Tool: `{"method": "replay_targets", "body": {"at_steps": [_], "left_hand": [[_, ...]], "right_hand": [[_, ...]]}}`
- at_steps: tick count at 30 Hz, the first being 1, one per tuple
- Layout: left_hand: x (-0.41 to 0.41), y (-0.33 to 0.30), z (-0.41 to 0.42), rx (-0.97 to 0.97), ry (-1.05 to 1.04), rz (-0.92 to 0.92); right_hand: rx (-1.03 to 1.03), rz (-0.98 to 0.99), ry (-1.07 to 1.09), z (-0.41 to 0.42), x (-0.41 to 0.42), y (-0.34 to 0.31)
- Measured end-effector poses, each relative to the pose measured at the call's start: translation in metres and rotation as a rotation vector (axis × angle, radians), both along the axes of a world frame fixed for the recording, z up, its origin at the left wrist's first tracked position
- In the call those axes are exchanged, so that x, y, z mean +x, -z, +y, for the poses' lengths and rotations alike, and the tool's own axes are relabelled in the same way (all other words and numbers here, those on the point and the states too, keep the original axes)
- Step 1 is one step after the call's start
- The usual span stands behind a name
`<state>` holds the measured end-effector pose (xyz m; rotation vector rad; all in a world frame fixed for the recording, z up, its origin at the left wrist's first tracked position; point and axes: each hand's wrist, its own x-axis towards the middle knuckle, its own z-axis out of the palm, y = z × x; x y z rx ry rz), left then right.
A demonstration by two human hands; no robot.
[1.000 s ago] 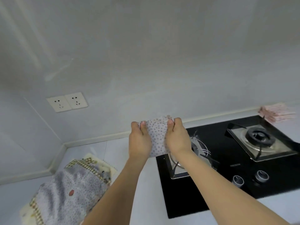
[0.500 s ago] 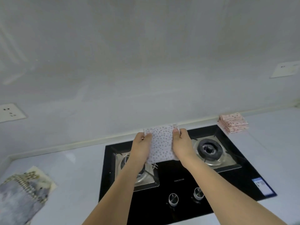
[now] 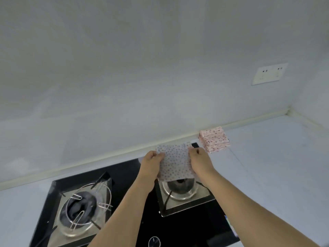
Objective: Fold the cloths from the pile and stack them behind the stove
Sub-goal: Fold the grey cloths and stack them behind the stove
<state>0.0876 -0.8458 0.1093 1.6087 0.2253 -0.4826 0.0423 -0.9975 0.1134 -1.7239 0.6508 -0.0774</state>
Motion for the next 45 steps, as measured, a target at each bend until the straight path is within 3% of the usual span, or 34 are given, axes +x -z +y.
{"method": "replay_targets", "body": {"at_steps": [8,18,26,33,39,45], "left_hand": [[-0.004,0.023,-0.149,0.058,-0.002,0.05],[0.036,0.046,-0.341,0.184,0.119,0.016],[0.089,0.096,-0.466,0.384,0.031,0.038],[0.131,0.146,-0.509,0.415,-0.158,0.114],[0.14,0.164,-0.524,0.403,-0.244,0.173],[0.1,0.118,-0.516,0.494,-0.128,-0.111]], "right_hand": [[0.18,0.104,0.046,-0.148,-0.001,0.017],[-0.013,0.119,0.174,-0.323,0.019,0.035],[-0.083,0.188,0.097,-0.448,0.089,0.097],[-0.127,0.23,-0.01,-0.486,0.142,0.157],[-0.126,0.215,-0.087,-0.494,0.156,0.167],[-0.318,0.228,-0.194,-0.486,0.111,0.133]]}}
